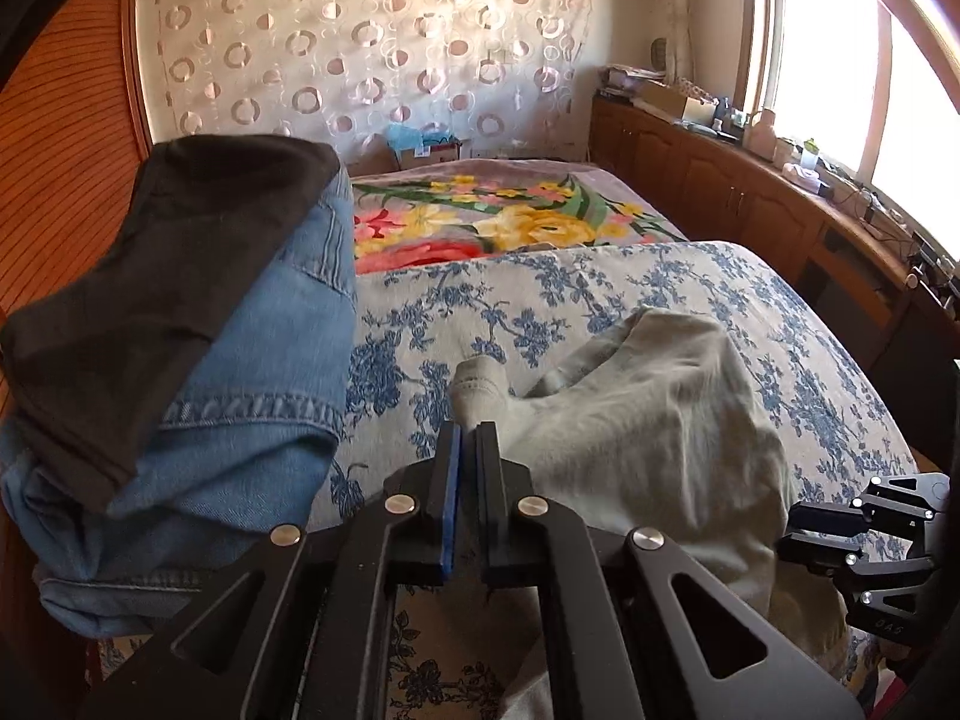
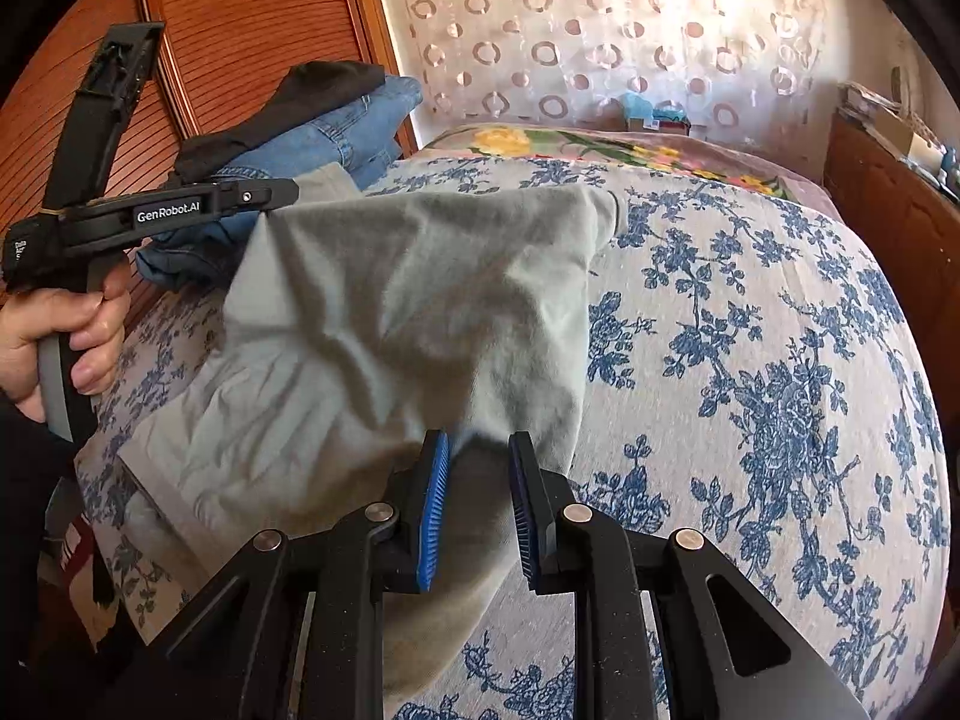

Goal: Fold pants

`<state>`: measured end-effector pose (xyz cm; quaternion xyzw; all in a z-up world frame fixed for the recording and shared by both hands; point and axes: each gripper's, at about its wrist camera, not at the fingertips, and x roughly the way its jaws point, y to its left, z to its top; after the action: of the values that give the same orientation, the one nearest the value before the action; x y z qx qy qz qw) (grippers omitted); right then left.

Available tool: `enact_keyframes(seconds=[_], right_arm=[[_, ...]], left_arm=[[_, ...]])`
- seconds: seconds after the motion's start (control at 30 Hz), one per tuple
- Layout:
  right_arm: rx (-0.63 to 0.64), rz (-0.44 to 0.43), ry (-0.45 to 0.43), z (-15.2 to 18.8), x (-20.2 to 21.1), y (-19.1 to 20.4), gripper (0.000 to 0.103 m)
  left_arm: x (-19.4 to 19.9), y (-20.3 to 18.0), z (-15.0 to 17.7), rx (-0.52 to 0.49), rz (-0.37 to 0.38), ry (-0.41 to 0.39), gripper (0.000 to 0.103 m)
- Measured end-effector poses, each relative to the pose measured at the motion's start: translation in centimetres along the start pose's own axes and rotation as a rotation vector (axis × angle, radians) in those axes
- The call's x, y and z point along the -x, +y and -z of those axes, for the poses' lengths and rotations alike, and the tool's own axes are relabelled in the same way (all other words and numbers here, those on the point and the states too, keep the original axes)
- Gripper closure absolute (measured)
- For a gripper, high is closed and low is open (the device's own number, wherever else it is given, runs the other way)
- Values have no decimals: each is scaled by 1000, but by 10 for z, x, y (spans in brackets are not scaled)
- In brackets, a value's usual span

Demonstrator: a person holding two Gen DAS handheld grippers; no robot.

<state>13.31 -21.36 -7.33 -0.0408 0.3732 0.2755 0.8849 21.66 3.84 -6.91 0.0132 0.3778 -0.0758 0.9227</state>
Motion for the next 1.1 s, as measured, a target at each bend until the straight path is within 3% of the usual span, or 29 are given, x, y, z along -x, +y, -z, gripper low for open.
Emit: enact_keyframes(seconds=[0.07, 0.27, 0.47, 1.1], right_arm=[[1, 1, 2, 2, 0, 1, 81], [-2, 7, 5, 7, 2, 0, 78], [14, 20, -3, 13, 7, 2, 74], [23, 13, -21, 16, 9, 3, 65]], left_arm=[[-1, 2, 1, 5, 15, 11, 95], [-3, 1, 5, -12, 29, 13, 61], [4, 0, 16, -10, 51, 10, 59], [43, -17, 105, -13, 92, 50, 59]])
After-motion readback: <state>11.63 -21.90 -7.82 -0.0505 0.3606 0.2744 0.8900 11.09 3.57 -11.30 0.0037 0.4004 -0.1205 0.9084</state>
